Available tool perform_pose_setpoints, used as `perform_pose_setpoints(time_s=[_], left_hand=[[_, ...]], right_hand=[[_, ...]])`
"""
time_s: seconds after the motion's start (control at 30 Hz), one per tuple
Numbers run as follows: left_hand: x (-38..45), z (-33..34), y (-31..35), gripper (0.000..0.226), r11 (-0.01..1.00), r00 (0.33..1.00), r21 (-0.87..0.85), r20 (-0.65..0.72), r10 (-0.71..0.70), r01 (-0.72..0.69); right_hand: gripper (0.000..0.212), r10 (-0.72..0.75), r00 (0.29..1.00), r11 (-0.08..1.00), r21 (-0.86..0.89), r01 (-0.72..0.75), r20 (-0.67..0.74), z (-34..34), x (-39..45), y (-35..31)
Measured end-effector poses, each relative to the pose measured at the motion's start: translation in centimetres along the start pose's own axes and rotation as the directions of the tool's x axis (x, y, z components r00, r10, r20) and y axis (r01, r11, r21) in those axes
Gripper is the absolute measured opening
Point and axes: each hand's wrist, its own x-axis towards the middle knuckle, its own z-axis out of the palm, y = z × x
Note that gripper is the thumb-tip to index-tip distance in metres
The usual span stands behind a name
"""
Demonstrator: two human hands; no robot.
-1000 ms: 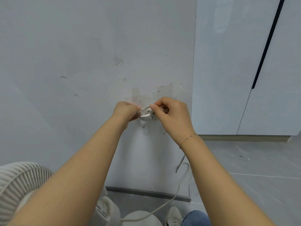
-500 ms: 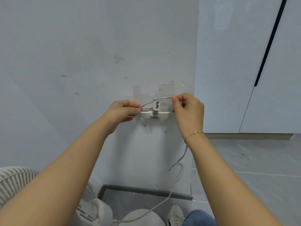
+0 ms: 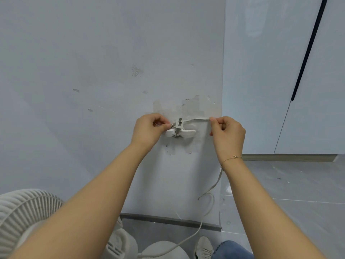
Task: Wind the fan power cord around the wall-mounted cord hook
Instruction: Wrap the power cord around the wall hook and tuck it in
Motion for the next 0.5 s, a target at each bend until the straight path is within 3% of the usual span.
perform_pose_setpoints(time_s=[0.37,0.5], left_hand=[[-0.3,0.5,0.6,0.005,0.987,0.994,0.118,0.025,0.102,-0.104],[-0.1,0.7,0.8,0.004,0.993,0.999,0.105,-0.009,0.052,-0.051]], right_hand=[[0.023,0.058,0.997,0.997,-0.051,-0.055,0.047,-0.4,-0.8,2.8],[0.026,0.153,0.982,0.987,-0.059,-0.147,0.115,0.4,-1.8,4.1]])
